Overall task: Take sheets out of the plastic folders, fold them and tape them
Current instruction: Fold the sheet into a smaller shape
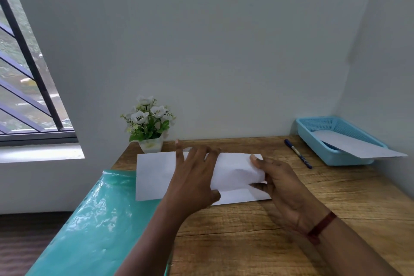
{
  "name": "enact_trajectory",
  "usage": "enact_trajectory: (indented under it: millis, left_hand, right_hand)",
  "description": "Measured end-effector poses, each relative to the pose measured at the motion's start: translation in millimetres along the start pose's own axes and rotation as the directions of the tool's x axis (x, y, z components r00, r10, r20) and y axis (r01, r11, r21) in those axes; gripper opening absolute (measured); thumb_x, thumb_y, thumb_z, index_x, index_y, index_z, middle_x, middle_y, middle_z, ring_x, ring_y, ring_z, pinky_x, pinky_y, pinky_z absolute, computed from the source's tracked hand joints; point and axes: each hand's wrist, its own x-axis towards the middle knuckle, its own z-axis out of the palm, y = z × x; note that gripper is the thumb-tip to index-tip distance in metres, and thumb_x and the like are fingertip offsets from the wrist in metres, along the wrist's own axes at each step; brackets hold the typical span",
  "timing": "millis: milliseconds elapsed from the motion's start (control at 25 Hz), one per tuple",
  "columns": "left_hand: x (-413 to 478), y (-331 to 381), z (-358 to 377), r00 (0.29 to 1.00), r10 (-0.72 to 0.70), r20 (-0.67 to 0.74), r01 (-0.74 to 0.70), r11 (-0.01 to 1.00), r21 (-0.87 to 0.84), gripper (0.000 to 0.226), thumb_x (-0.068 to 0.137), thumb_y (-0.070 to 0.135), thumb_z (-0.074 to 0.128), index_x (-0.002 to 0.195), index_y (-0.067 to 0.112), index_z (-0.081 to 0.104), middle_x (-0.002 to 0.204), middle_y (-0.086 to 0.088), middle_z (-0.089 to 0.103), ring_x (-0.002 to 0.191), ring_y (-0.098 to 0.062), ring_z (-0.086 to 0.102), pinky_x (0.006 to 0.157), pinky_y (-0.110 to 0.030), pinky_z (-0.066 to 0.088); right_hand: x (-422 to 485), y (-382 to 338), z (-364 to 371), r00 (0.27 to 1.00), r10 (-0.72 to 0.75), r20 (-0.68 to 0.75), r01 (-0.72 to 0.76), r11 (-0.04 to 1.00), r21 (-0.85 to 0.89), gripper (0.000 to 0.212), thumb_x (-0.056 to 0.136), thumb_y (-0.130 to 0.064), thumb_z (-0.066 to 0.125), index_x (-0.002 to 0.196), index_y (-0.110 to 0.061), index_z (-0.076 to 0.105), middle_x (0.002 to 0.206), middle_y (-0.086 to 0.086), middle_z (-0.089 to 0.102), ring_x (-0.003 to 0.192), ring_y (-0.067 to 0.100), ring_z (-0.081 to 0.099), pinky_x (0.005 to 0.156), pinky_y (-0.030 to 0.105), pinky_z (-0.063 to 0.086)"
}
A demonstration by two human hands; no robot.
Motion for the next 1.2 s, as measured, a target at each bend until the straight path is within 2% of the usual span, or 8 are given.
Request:
enact_trajectory:
  millis: [120, 240, 320, 400, 560, 720, 920, 1200]
  left_hand:
    - [0, -22, -7, 0.996, -0.084, 0.007, 0.084, 0.994, -0.07, 0.086, 0.061, 0.052, 0.07, 0.138, 0.031, 0.039, 0.13, 0.008, 0.045, 0.128, -0.013, 0.039, 0.116, -0.057, -0.013]
    - [-1, -40, -10, 0.987, -0.129, 0.092, 0.143, 0.974, -0.174, 0.09, 0.059, 0.048, 0.077, 0.139, 0.031, 0.039, 0.131, 0.008, 0.046, 0.127, -0.015, 0.04, 0.119, -0.058, 0.003]
    - [-2, -45, -11, 0.981, -0.155, 0.117, 0.18, 0.952, -0.249, 0.094, 0.058, 0.044, 0.079, 0.14, 0.031, 0.036, 0.134, 0.009, 0.046, 0.128, -0.015, 0.039, 0.118, -0.057, 0.011]
    - [-4, -48, -12, 0.971, -0.176, 0.162, 0.218, 0.932, -0.291, 0.095, 0.059, 0.043, 0.078, 0.142, 0.032, 0.034, 0.133, 0.011, 0.044, 0.128, -0.014, 0.038, 0.118, -0.056, 0.014]
    - [-5, -50, -9, 0.949, -0.175, 0.261, 0.249, 0.925, -0.288, 0.102, 0.061, 0.053, 0.069, 0.149, 0.034, 0.023, 0.139, 0.01, 0.038, 0.135, -0.016, 0.029, 0.12, -0.056, 0.002]
    - [-4, -47, -7, 0.934, -0.185, 0.306, 0.274, 0.92, -0.279, 0.101, 0.062, 0.063, 0.054, 0.152, 0.034, 0.016, 0.145, 0.007, 0.034, 0.139, -0.019, 0.026, 0.118, -0.058, 0.003]
    - [-3, -45, -10, 0.912, -0.194, 0.361, 0.307, 0.907, -0.289, 0.101, 0.064, 0.062, 0.053, 0.152, 0.034, 0.013, 0.15, 0.005, 0.029, 0.141, -0.021, 0.023, 0.118, -0.06, 0.002]
    - [-5, -42, -19, 0.9, -0.163, 0.405, 0.333, 0.856, -0.395, 0.103, 0.068, 0.046, 0.069, 0.152, 0.036, 0.009, 0.157, 0.006, 0.02, 0.146, -0.019, 0.014, 0.121, -0.055, 0.008]
  right_hand:
    - [2, -8, -9, 0.967, -0.2, -0.156, 0.183, 0.976, -0.116, 0.028, 0.079, -0.037, 0.07, 0.084, -0.009, 0.074, 0.079, 0.009, 0.075, 0.082, 0.021, 0.069, 0.09, 0.043, 0.05]
    - [12, -8, -23, 0.915, -0.348, -0.205, 0.242, 0.879, -0.412, 0.006, 0.088, -0.019, 0.067, 0.085, -0.015, 0.071, 0.078, 0.003, 0.075, 0.083, 0.011, 0.07, 0.092, 0.04, 0.051]
    - [17, -4, -29, 0.92, -0.389, -0.04, 0.269, 0.704, -0.658, 0.019, 0.085, -0.012, 0.066, 0.099, -0.026, 0.066, 0.099, -0.005, 0.072, 0.098, 0.007, 0.065, 0.093, 0.031, 0.05]
    - [18, 10, -29, 0.942, -0.255, 0.217, 0.314, 0.447, -0.838, 0.053, 0.082, -0.025, 0.069, 0.129, -0.033, 0.047, 0.133, -0.007, 0.054, 0.125, 0.011, 0.048, 0.102, 0.03, 0.041]
    - [23, 36, -18, 0.905, -0.047, 0.424, 0.426, 0.141, -0.894, 0.09, 0.077, -0.055, 0.063, 0.149, -0.035, 0.013, 0.161, -0.003, 0.01, 0.148, 0.011, -0.002, 0.121, 0.039, 0.001]
    - [34, 39, -19, 0.897, -0.006, 0.442, 0.441, 0.081, -0.894, 0.081, 0.079, -0.065, 0.058, 0.147, -0.036, 0.023, 0.158, -0.009, 0.021, 0.148, 0.01, 0.001, 0.121, 0.043, -0.003]
    - [33, 37, -22, 0.855, -0.049, 0.516, 0.516, -0.009, -0.857, 0.066, 0.081, -0.069, 0.053, 0.138, -0.038, 0.04, 0.137, -0.011, 0.04, 0.124, 0.008, 0.034, 0.115, 0.042, 0.023]
    - [20, 28, -22, 0.859, -0.149, 0.49, 0.488, -0.056, -0.871, 0.086, 0.07, -0.077, 0.058, 0.143, -0.041, 0.029, 0.124, -0.011, 0.039, 0.104, 0.009, 0.044, 0.089, 0.026, 0.035]
